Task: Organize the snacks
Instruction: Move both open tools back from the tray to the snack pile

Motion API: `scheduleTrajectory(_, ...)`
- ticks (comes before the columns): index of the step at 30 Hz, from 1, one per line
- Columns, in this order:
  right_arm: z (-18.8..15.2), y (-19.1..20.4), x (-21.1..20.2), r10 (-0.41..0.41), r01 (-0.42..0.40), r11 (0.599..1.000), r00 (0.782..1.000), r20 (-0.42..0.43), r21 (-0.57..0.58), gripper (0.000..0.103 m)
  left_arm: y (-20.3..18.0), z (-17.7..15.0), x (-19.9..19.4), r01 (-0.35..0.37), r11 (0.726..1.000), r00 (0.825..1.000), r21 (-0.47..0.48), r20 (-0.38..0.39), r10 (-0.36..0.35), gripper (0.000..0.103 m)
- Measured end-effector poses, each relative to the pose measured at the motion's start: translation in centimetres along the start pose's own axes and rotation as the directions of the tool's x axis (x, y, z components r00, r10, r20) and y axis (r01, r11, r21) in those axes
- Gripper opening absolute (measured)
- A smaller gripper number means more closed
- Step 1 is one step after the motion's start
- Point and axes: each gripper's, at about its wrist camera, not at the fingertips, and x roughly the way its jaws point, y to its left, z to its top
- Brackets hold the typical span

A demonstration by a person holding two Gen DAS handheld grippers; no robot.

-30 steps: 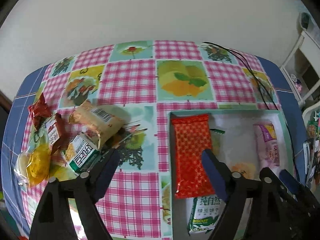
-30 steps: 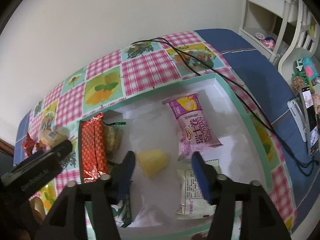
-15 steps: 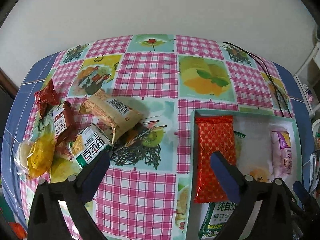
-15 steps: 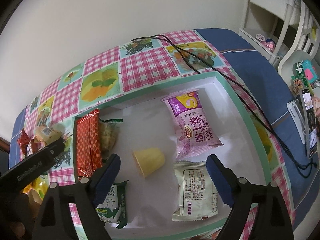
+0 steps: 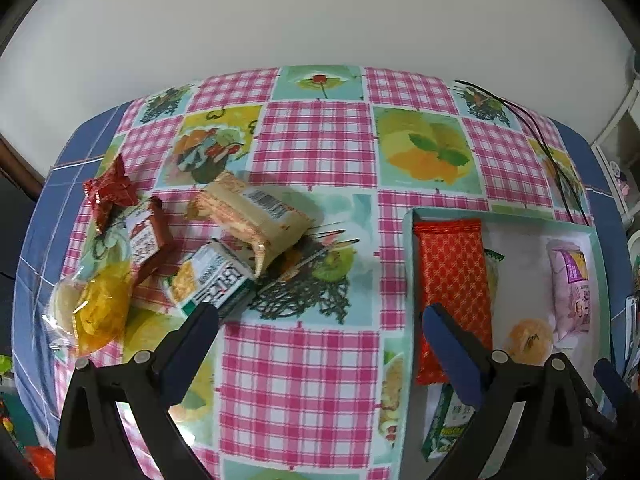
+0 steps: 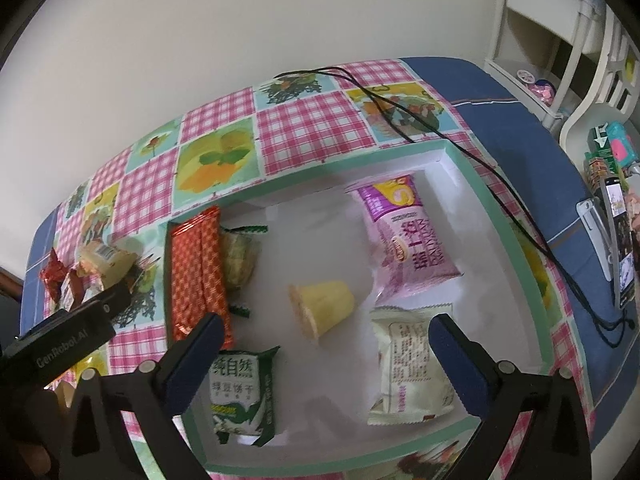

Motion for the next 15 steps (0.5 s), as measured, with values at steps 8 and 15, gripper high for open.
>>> scheduleTrajectory(8,-1.2,2.5,-1.4,0.007,-0.007,0.998,1.000,0.013,-0.066,0.103,2.2,-1.2,-1.2,-0.042,0.999,0.999,-0.017,-0.001,0.042,0.102)
scheduleTrajectory(15,-2.0,3.6,-2.2,0.004,-0.002,0.996,1.000,0.022,-0.090,0.103,3.3,-2.6,-1.6,-0.051,0.999,0.999,-0.011,-0.017,0.051,0.102)
